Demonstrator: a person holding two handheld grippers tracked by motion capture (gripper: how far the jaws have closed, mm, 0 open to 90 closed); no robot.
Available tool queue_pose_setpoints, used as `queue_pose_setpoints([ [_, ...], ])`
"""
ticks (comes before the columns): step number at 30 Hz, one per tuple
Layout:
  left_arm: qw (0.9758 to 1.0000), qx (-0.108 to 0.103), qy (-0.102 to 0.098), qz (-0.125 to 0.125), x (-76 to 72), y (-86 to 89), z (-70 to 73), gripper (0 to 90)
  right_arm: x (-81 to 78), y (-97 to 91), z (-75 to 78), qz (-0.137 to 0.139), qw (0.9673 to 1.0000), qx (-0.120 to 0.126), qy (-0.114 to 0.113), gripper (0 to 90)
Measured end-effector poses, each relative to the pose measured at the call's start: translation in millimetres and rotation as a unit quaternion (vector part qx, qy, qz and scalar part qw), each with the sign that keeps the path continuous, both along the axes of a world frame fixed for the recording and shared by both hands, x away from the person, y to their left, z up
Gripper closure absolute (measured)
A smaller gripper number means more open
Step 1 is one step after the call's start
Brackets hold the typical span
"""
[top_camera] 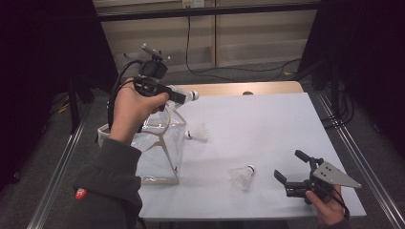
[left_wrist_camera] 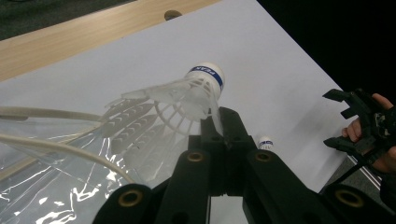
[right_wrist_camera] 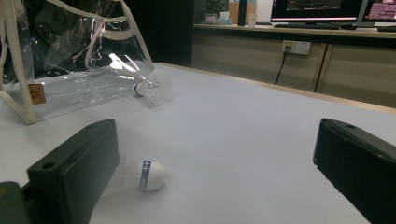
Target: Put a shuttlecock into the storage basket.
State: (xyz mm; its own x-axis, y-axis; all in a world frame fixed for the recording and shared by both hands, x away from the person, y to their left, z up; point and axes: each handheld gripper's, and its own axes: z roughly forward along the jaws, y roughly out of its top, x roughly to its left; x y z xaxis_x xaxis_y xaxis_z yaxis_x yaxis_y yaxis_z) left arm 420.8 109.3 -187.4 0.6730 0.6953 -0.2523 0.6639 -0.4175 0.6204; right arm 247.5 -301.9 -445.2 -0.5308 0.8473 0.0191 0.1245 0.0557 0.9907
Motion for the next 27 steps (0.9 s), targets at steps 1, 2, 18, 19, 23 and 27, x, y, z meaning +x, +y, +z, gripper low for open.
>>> queue_pose_setpoints([
  [1,1.0,0.0,0.0,0.002,0.0,0.7,0.2,90.0,0.0,0.0,0.0,0.0,1.0,0.0,0.0,0.2],
  [2,1.0,0.0,0.0,0.003,0.2,1.4,0.2,90.0,-0.1,0.1,0.0,0.0,1.0,0.0,0.0,0.2],
  [18,0.9998,0.002,-0.002,0.017,3.9,14.2,0.3,90.0,-0.2,-0.1,0.1,0.0,1.0,-0.002,-0.001,0.2],
  [19,0.9998,0.002,0.0,0.019,3.9,14.8,0.0,90.0,-0.2,-0.1,0.1,0.0,1.0,-0.002,-0.001,0.2],
  [23,0.9997,0.005,-0.001,0.023,4.5,18.3,0.0,90.0,0.0,0.1,0.1,0.0,1.0,0.001,0.0,0.2],
  [27,0.9996,0.005,0.0,0.027,5.3,21.3,-0.3,90.0,-0.2,0.1,0.1,0.0,1.0,-0.003,0.0,0.2],
])
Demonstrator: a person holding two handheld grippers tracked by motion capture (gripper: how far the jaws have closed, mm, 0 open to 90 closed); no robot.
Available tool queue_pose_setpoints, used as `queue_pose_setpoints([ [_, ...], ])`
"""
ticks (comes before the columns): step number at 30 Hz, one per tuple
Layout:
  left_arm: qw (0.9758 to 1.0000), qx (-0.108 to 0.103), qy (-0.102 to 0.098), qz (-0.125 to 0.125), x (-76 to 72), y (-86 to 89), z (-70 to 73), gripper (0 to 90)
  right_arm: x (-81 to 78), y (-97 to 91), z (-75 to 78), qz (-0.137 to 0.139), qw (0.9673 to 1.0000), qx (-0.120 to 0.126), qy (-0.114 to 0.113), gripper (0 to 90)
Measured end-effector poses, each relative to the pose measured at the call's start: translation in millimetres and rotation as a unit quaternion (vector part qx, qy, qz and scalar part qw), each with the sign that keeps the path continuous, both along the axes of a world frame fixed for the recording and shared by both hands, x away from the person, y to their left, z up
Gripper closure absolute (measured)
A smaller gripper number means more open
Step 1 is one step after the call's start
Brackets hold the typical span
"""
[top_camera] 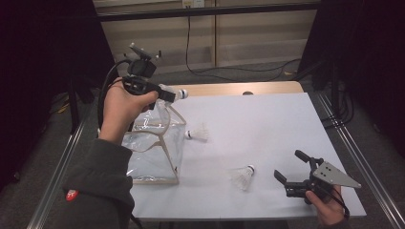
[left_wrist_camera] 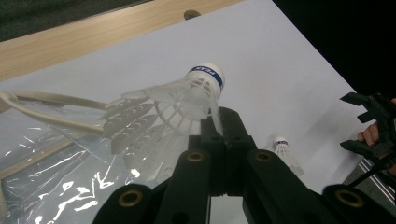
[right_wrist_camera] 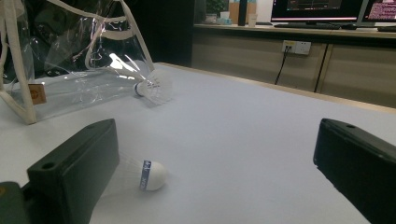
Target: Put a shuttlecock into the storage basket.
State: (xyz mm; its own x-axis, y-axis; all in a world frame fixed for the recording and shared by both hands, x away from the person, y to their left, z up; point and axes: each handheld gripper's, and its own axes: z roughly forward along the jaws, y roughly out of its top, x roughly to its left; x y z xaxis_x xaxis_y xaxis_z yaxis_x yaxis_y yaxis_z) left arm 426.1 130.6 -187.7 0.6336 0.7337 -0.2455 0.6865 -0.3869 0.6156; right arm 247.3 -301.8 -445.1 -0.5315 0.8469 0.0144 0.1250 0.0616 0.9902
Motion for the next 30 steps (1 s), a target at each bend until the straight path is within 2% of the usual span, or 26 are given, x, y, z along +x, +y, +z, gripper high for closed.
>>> queue_pose_setpoints([
  [30,0.9997,0.001,0.007,0.023,7.9,17.5,-2.1,90.0,-0.3,-0.5,0.3,-0.001,1.0,0.002,-0.001,0.2],
])
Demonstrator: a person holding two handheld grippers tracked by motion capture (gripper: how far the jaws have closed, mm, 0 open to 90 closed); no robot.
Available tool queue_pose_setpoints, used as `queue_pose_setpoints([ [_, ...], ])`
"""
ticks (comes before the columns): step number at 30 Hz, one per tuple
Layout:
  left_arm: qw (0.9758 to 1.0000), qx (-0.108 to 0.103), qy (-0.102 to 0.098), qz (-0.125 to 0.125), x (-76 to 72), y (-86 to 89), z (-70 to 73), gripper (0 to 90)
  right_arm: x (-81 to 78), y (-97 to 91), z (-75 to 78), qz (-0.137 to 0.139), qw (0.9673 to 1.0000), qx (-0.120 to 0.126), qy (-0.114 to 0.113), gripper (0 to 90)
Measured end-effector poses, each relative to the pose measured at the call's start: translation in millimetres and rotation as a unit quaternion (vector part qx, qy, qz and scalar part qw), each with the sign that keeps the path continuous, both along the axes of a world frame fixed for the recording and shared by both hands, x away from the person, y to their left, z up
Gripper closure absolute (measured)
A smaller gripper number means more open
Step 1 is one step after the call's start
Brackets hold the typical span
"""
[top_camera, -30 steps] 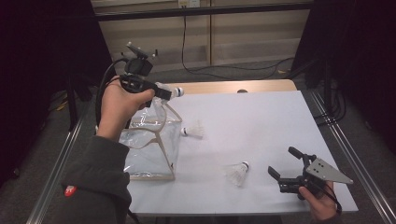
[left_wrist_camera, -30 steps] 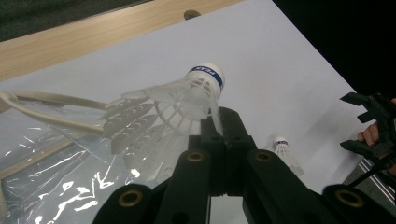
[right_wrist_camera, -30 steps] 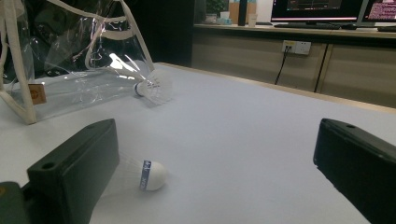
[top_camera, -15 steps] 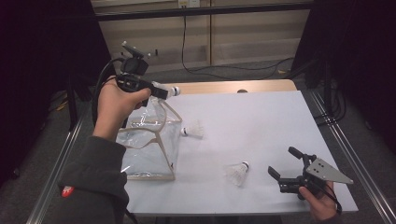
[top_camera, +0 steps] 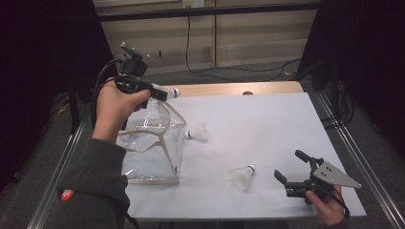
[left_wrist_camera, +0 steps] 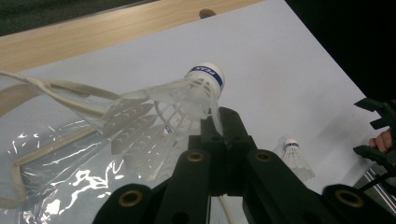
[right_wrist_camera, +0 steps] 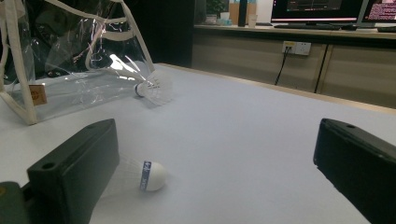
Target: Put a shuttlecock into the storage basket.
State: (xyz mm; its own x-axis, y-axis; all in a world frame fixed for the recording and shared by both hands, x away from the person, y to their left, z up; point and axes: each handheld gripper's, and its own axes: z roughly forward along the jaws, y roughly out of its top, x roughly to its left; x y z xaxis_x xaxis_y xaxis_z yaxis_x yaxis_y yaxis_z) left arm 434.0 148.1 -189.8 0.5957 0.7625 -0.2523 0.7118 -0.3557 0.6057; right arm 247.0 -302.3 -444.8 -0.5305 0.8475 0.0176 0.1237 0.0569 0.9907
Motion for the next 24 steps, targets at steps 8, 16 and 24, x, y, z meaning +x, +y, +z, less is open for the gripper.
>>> queue_pose_setpoints([
  [8,1.0,0.008,0.002,0.002,2.1,3.9,0.0,90.0,0.1,0.2,0.0,0.0,1.0,0.001,0.0,0.2],
  [16,0.9999,0.009,0.005,0.011,3.3,10.3,-0.1,90.0,0.0,0.4,0.0,0.0,1.0,0.001,0.0,0.2],
  [24,0.9997,0.011,0.009,0.019,5.4,17.0,-3.4,90.0,-0.4,0.1,0.2,0.0,1.0,0.0,0.002,0.2],
])
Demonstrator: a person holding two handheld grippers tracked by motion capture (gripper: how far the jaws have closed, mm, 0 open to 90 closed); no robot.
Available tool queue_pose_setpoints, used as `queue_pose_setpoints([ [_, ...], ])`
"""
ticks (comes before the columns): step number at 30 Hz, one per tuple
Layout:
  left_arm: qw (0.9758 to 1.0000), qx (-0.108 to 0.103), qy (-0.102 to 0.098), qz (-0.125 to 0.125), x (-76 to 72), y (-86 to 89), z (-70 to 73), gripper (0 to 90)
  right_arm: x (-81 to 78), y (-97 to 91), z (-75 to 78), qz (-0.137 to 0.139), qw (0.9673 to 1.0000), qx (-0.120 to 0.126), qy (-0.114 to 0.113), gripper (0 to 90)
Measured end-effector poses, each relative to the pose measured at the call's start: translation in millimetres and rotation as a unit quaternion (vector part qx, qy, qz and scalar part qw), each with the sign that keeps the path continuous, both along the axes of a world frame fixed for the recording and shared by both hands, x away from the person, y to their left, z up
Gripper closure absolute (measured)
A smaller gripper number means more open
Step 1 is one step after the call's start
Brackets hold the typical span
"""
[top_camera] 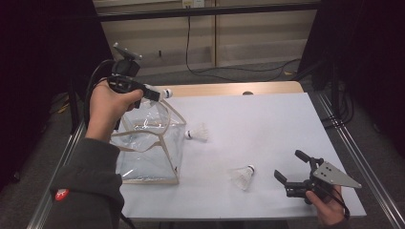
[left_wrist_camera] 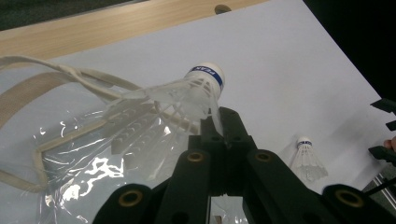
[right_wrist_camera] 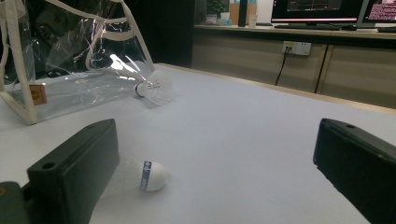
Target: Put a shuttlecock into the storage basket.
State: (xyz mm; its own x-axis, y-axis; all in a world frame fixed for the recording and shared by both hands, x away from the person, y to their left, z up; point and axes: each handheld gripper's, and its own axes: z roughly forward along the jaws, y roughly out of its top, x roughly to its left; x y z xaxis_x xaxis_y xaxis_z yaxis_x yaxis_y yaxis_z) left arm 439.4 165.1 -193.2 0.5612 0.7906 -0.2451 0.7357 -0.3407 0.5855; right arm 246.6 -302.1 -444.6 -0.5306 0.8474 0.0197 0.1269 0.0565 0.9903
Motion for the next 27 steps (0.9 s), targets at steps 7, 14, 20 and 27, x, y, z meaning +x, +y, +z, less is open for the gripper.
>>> queue_pose_setpoints([
  [7,0.9999,0.0,0.003,0.011,0.9,6.8,-1.1,90.0,0.3,0.1,-0.1,0.0,1.0,0.0,-0.001,0.2],
  [14,0.9998,-0.003,0.0,0.021,1.0,13.1,-1.0,90.0,-0.1,0.3,0.1,0.0,1.0,0.002,0.0,0.2],
  [20,0.9997,-0.005,0.0,0.025,1.2,17.5,-1.2,90.0,-0.1,0.0,0.0,0.0,1.0,0.001,0.0,0.2],
  [27,0.9995,-0.001,-0.001,0.03,1.6,21.5,-2.7,90.0,-0.1,0.1,0.1,0.0,1.0,0.002,-0.001,0.2],
])
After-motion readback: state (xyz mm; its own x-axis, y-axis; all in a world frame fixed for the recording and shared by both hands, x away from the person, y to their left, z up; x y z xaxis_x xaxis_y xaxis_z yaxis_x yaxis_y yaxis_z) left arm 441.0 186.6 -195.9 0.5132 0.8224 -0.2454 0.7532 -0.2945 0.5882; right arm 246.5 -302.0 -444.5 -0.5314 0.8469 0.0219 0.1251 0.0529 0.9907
